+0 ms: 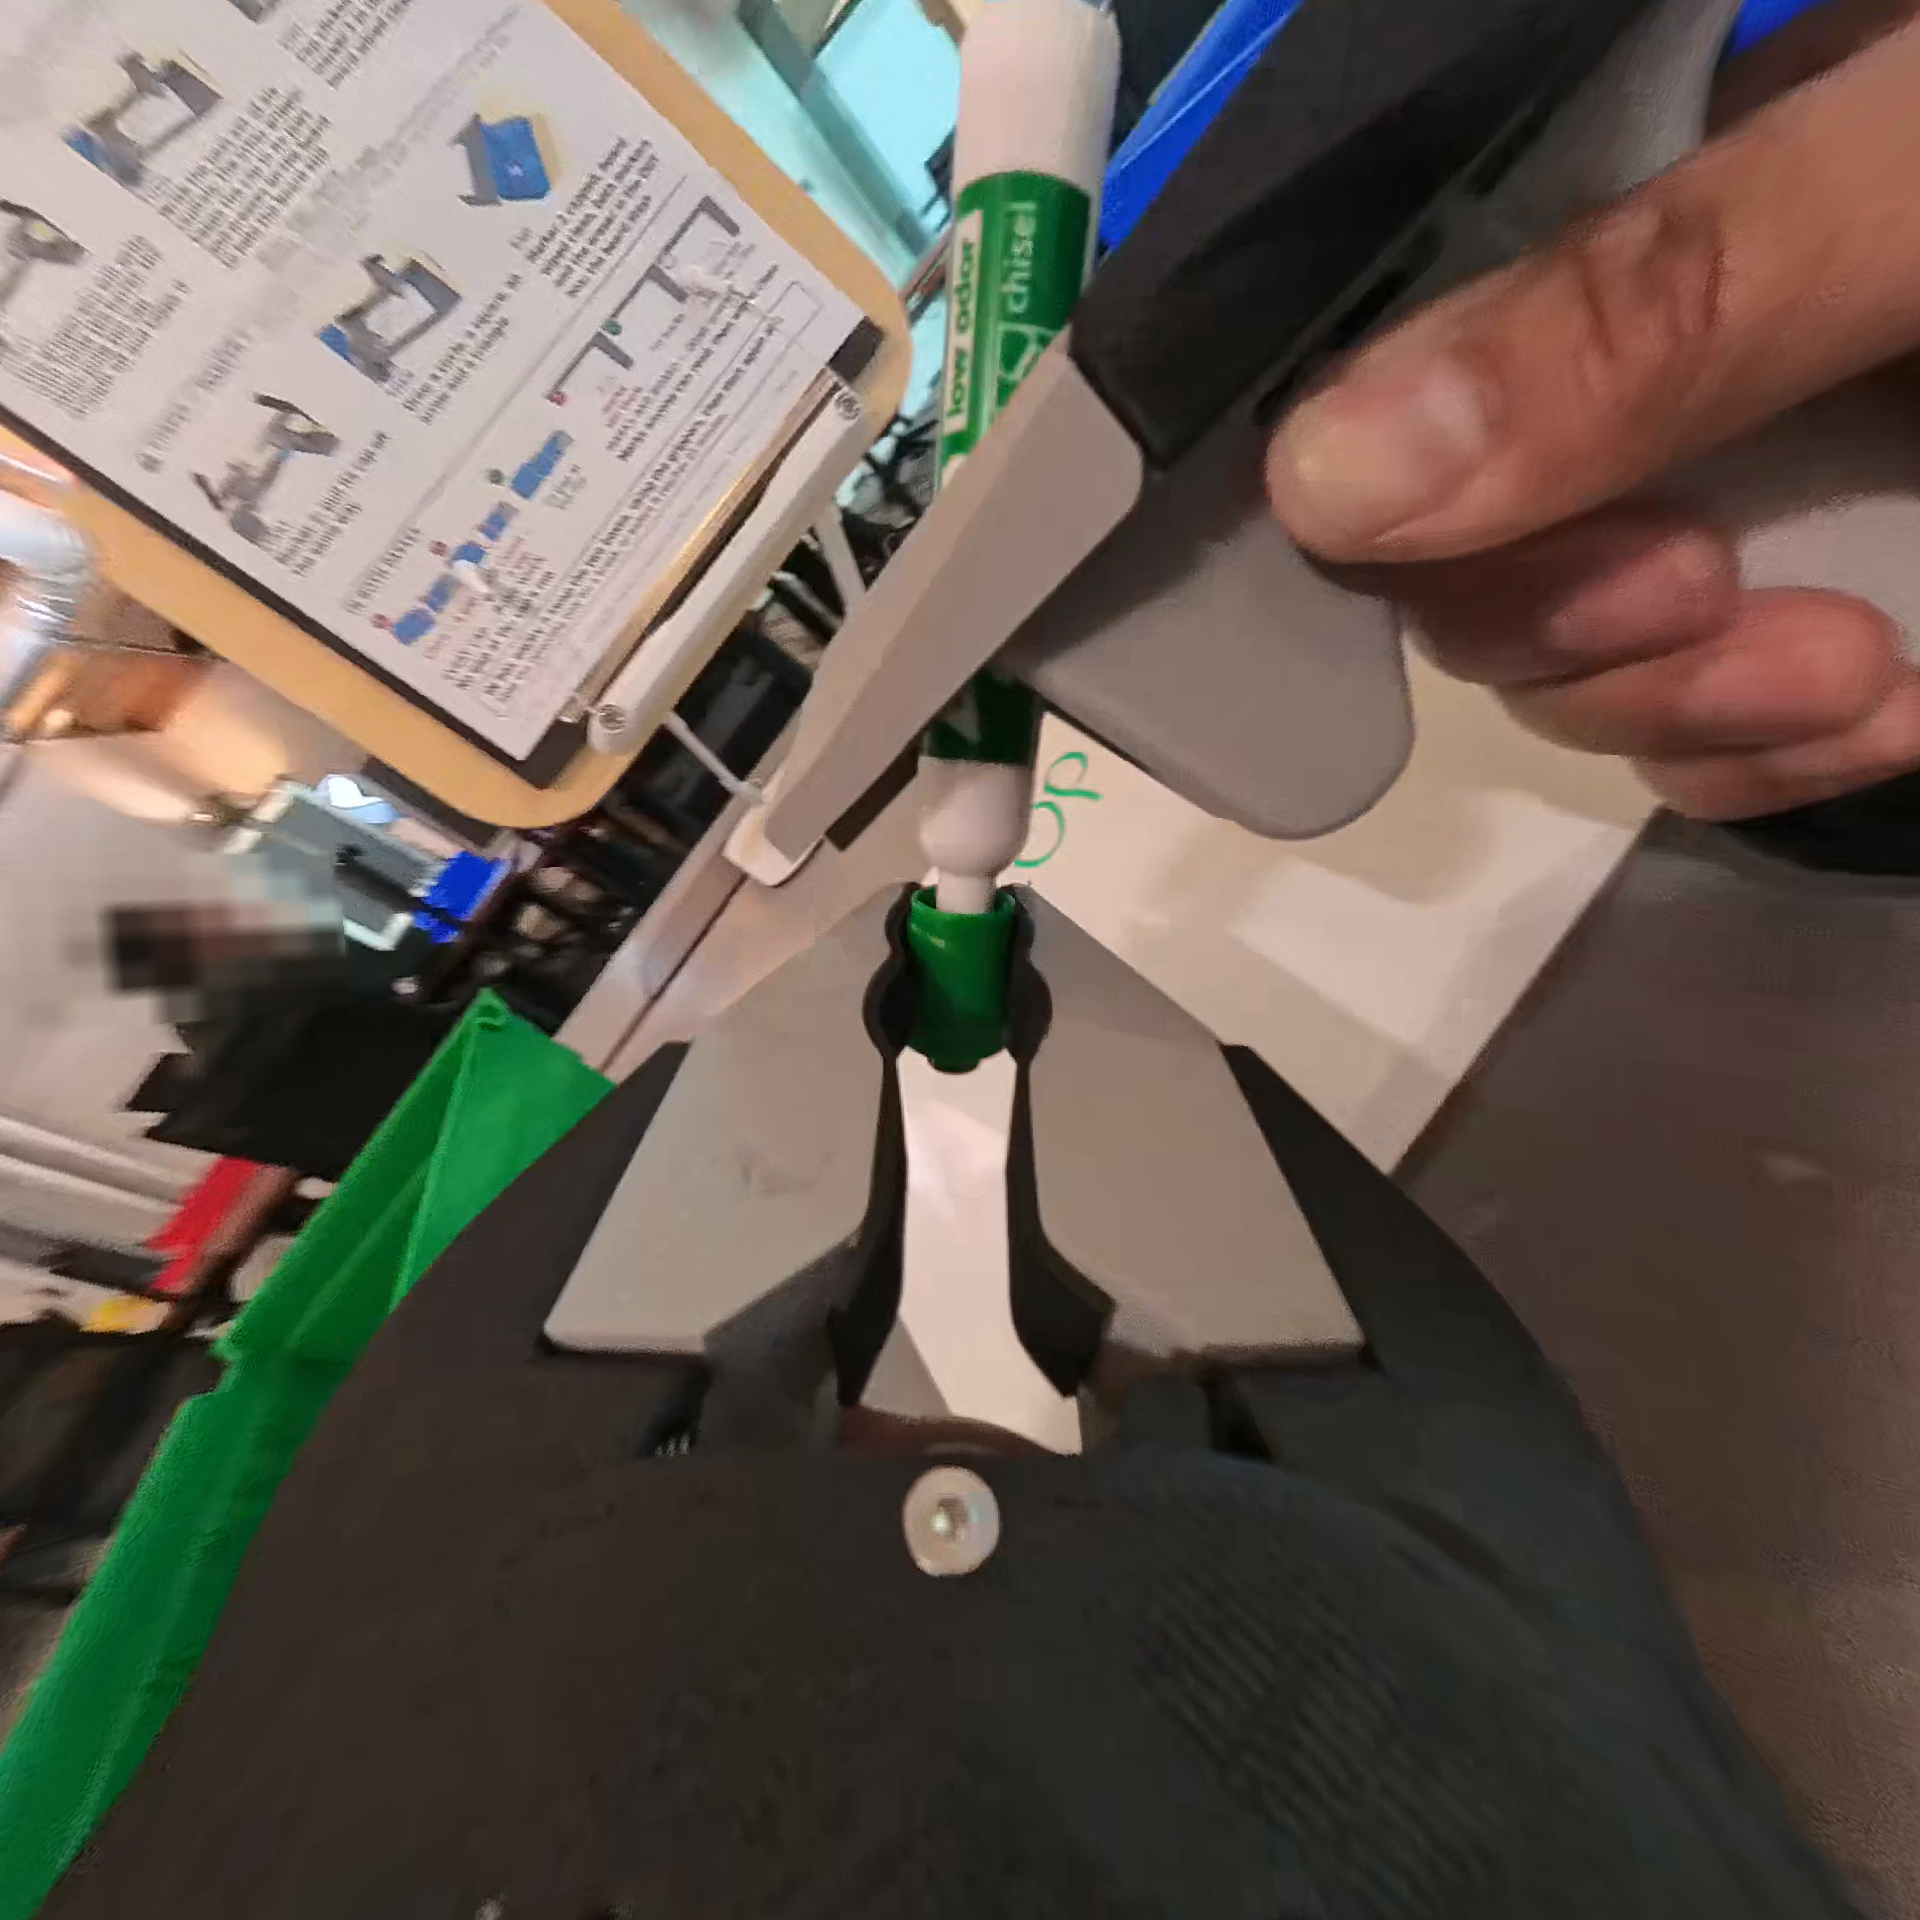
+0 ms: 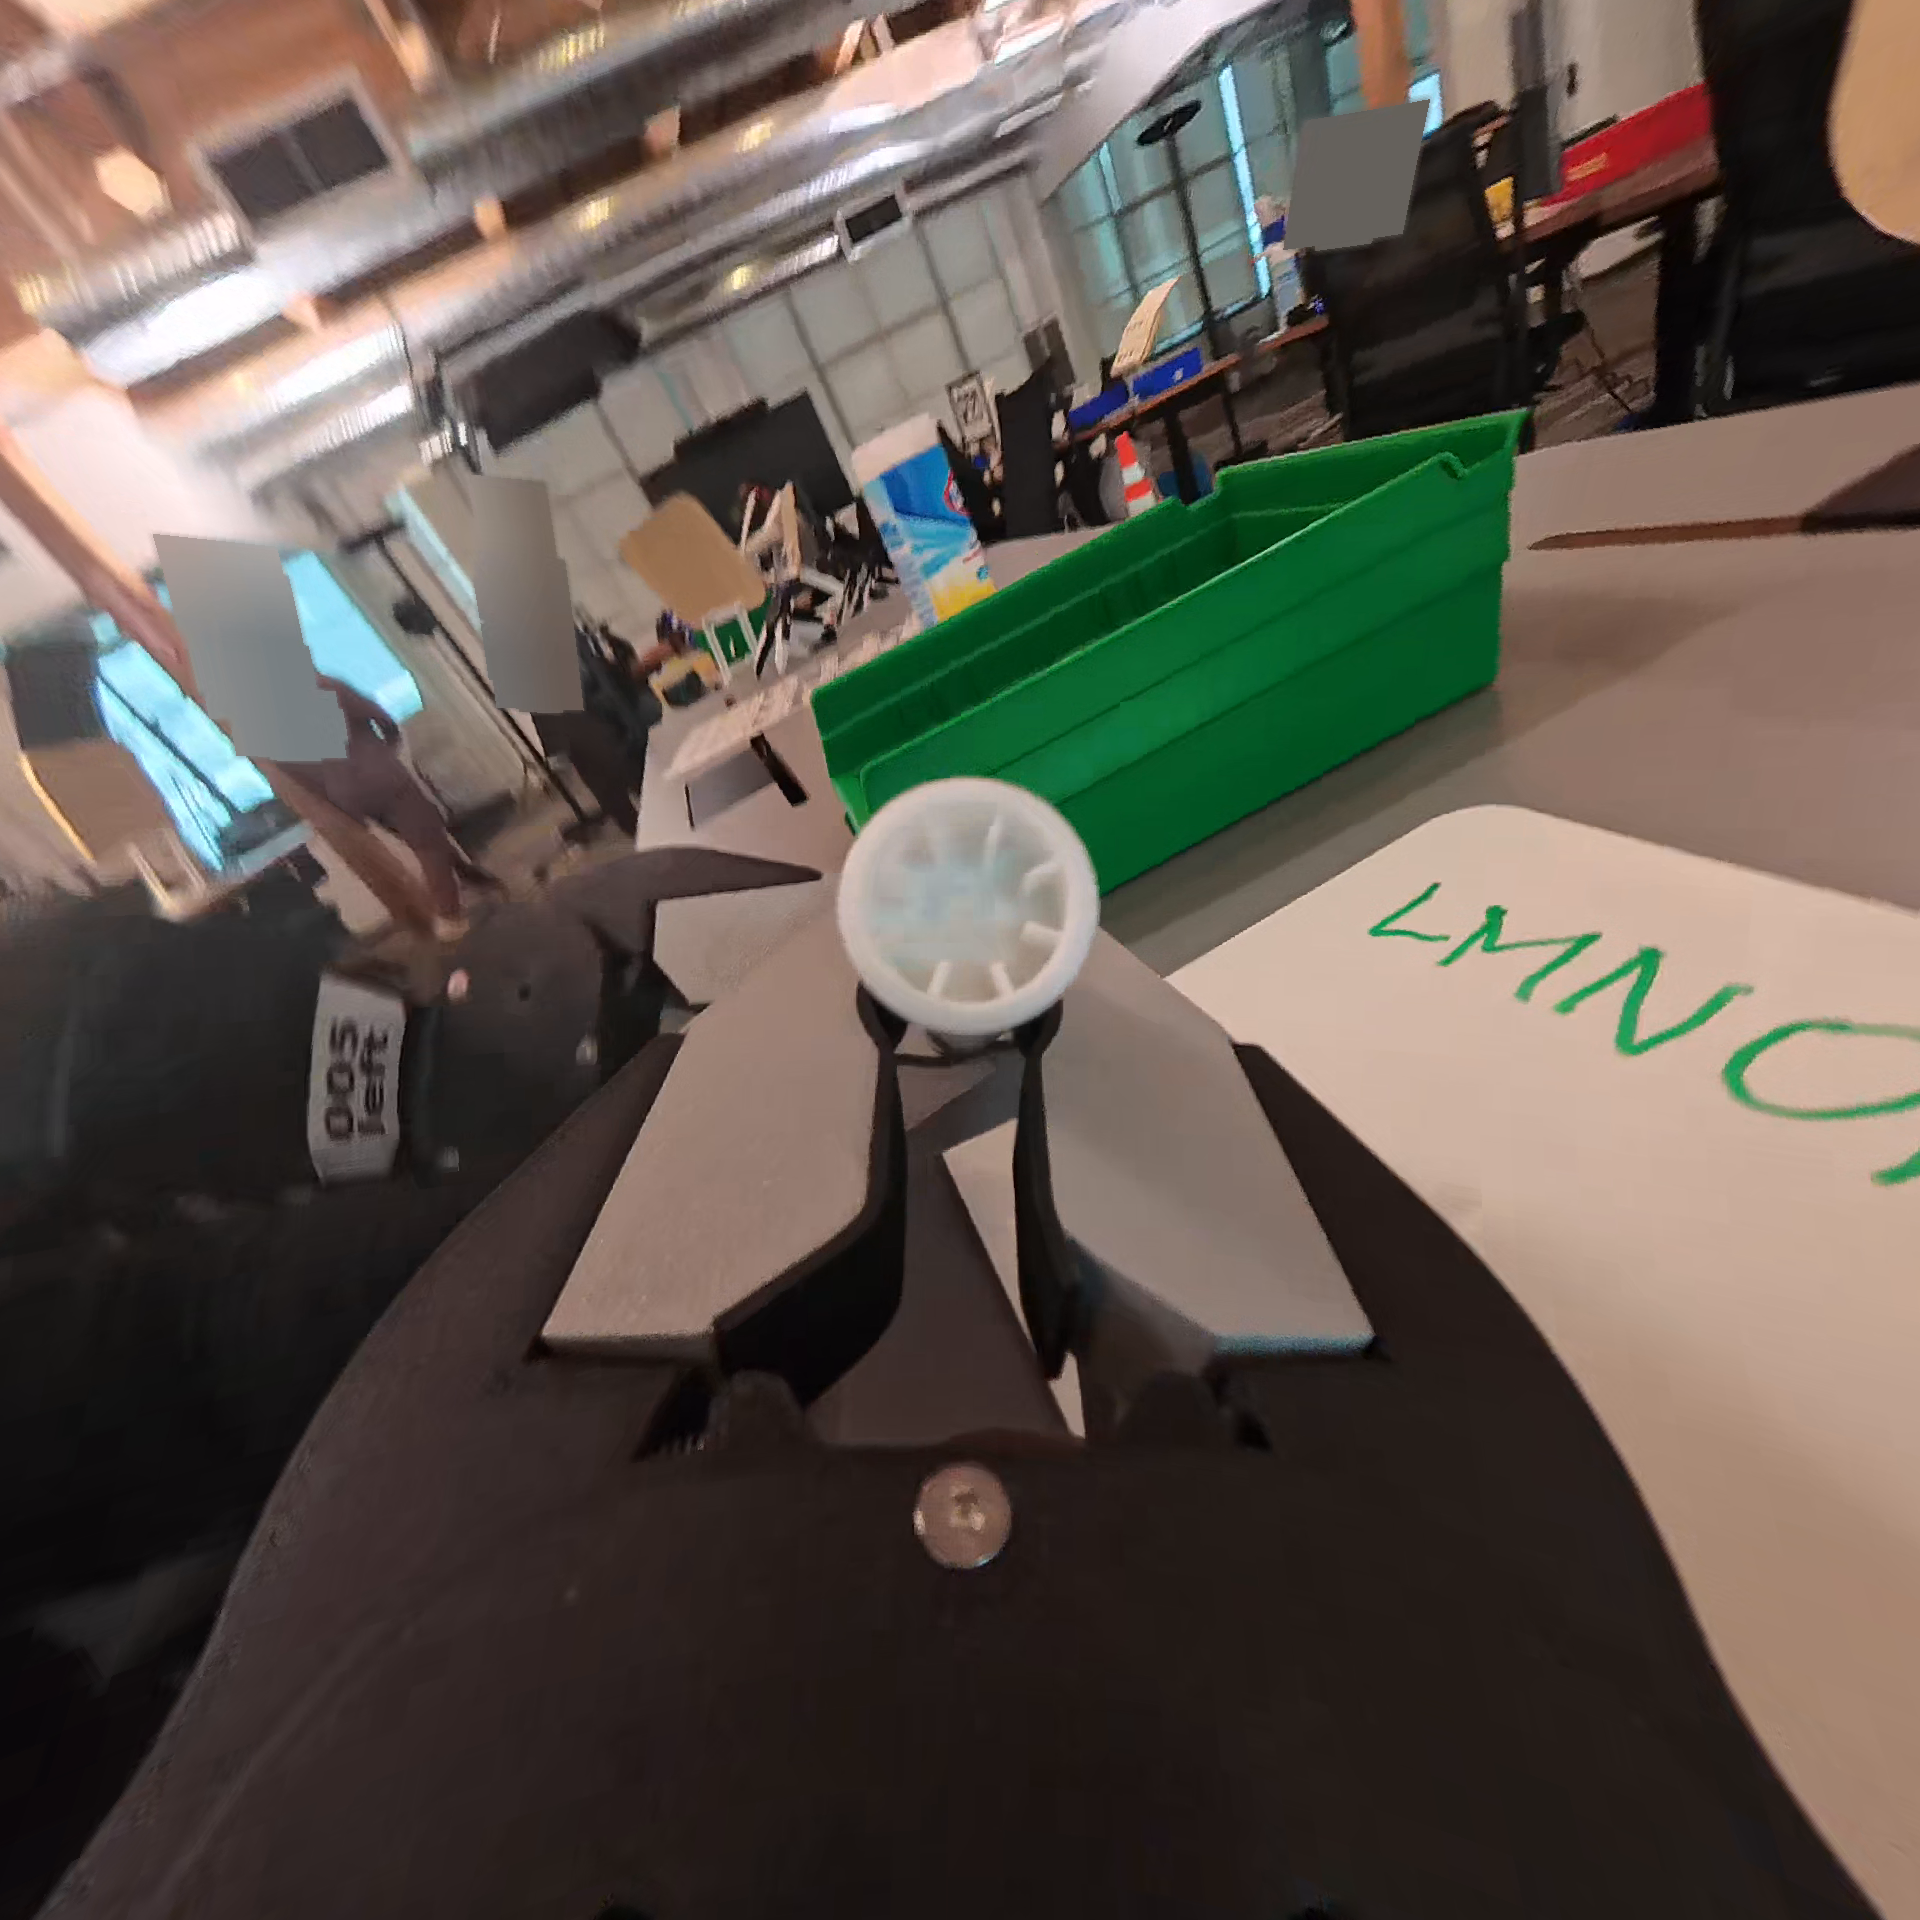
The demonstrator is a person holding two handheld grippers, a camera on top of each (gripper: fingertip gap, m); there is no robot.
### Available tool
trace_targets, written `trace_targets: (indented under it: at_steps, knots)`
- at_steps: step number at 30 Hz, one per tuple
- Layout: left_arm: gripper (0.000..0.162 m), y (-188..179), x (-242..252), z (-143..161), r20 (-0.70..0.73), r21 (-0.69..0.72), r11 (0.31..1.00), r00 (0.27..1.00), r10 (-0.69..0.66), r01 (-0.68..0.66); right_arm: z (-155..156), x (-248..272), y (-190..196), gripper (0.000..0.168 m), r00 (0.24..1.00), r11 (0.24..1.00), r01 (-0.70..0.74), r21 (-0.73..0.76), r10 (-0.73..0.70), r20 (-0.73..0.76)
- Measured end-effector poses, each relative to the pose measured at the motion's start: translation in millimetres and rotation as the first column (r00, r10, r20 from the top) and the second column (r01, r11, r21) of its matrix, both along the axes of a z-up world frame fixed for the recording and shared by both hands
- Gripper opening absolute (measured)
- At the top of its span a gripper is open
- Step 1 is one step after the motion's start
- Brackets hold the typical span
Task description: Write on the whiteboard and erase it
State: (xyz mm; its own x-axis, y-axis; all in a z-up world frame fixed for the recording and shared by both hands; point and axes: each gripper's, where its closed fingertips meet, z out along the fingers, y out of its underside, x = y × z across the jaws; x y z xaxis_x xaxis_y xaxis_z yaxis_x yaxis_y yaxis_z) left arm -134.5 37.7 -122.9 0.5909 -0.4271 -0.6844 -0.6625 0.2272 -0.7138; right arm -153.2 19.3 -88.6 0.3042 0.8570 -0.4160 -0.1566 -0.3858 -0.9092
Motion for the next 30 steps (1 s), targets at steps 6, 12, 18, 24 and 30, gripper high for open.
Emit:
trace_targets:
  at_steps: [6,12,18,24,30]
  knots:
    - [0.011,-12.2,9.5,-8.3,0.102,-0.176,0.974,0.987,-0.126,0.143,0.8,0.1,-5.6,0.014,1.000,0.999,-0.023,0.040,0.023,0.008]
    - [0.011,-63.1,28.7,-19.5,0.362,-0.568,0.641,0.856,-0.369,0.516,-2.6,-2.5,-47.6,0.015,0.937,0.916,-0.311,0.255,0.251,0.244]
    - [0.011,-70.8,30.0,-16.1,0.486,-0.625,0.519,0.811,-0.326,0.583,-2.3,2.4,-54.0,0.015,0.917,0.891,-0.374,0.256,0.315,0.245]
    - [0.011,-23.0,16.4,-30.5,0.162,-0.449,0.880,0.982,-0.092,0.157,-17.8,2.3,-16.9,0.014,0.975,0.992,-0.095,0.089,0.075,0.208]
    - [0.011,-17.4,17.8,-34.8,0.002,-0.313,0.949,0.999,-0.050,0.048,-18.2,6.5,-7.4,0.014,0.994,1.000,0.024,0.015,-0.025,0.109]
